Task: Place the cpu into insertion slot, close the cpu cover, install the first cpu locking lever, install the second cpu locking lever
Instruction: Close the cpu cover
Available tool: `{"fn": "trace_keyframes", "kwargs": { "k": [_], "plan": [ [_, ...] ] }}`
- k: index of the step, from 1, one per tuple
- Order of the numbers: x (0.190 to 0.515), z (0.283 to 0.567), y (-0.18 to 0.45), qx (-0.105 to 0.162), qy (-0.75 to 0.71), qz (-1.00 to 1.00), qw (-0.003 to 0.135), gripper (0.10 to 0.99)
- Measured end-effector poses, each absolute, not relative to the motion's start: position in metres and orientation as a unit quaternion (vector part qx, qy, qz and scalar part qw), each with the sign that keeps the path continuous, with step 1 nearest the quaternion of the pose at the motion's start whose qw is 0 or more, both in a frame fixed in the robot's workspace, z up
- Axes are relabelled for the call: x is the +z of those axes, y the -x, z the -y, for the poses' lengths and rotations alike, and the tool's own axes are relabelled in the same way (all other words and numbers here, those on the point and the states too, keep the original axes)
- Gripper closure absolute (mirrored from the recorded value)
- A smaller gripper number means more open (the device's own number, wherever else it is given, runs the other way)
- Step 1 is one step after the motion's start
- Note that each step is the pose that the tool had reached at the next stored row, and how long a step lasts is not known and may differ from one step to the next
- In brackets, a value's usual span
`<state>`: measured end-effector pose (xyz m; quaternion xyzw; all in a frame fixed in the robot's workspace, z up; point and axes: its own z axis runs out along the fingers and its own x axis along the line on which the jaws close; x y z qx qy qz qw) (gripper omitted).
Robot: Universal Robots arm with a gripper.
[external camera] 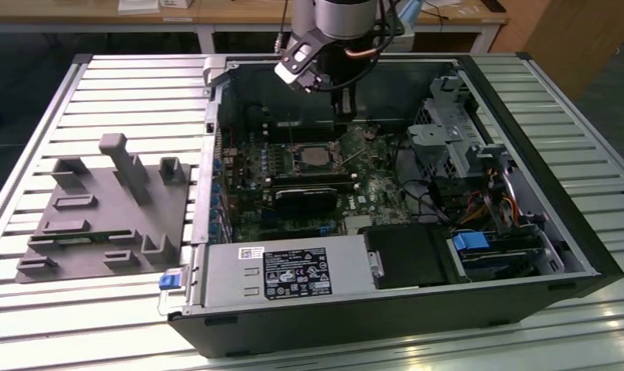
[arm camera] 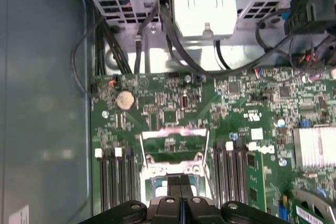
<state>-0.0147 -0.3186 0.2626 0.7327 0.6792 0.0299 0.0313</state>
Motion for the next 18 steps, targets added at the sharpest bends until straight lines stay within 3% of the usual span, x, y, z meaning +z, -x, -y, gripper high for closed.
{"fn": "trace_keyframes", "kwargs": {
  "k": [18],
  "plan": [
    [0.263,0.318,-0.03,0.03,-0.733,-0.679,0.031,0.98]
  ]
}}
